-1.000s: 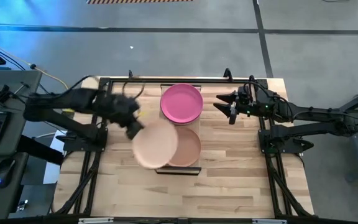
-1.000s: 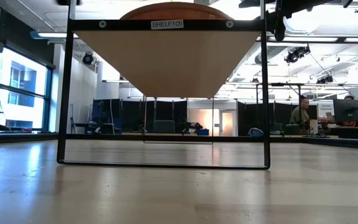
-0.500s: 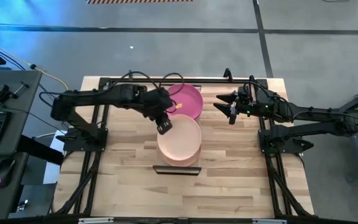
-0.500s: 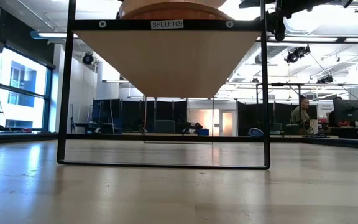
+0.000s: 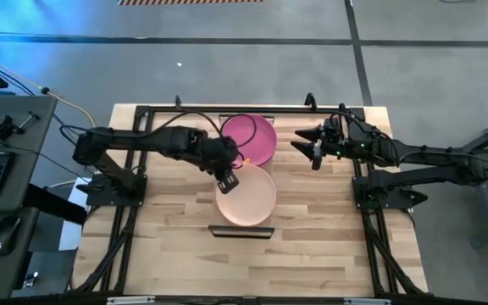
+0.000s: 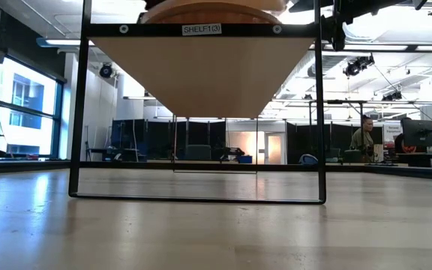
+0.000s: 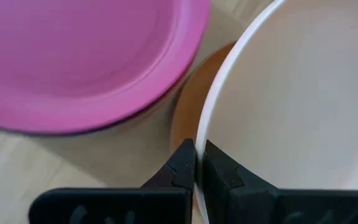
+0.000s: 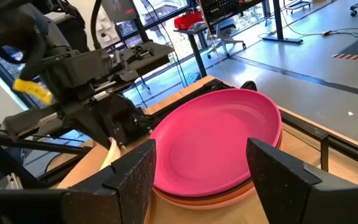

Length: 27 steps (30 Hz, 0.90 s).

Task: Place and stack plates onto a shelf
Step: Stack the light orange plate on top of the brown plate on the shelf, then return to Home Position

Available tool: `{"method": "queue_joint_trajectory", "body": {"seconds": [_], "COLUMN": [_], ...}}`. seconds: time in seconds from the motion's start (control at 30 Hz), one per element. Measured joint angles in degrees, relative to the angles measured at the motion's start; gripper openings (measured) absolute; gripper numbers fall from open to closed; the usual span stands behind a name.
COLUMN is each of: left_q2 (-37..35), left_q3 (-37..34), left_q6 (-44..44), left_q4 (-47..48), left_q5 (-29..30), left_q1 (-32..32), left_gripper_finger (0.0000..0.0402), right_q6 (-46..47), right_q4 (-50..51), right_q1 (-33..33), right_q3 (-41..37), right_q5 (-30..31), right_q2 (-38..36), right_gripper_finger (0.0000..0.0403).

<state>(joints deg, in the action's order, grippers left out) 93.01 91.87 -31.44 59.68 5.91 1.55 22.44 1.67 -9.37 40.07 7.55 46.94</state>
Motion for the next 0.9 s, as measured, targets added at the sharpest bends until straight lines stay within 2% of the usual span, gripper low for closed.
{"method": "queue_joint_trajectory", "body": {"seconds": [0.33,0.6,0.77,0.9], "left_q2": [0.7,0.1,-3.8,-10.0], "left_q3": [-0.1,-0.1,-0.1,-0.1], "left_q6": [2.1,3.2,3.7,4.1], "left_q4": [0.1,0.2,0.1,-2.4], "left_q5": [1.6,0.6,1.0,4.1], "left_q1": [0.5,0.5,0.4,-0.2], "left_gripper_finger": [0.0030,0.0090,0.0129,0.0147], "right_q6": [0.0,0.0,0.0,1.1], "right_q4": [0.5,0.5,0.4,-1.6], "right_q1": [0.0,0.0,0.0,0.0], "right_q3": [0.0,0.0,0.0,0.0], "right_q5": [0.0,0.0,0.0,0.0], "right_q2": [0.0,0.0,0.0,0.0], "right_gripper_finger": [0.0232,0.0232,0.0232,0.0232]}}
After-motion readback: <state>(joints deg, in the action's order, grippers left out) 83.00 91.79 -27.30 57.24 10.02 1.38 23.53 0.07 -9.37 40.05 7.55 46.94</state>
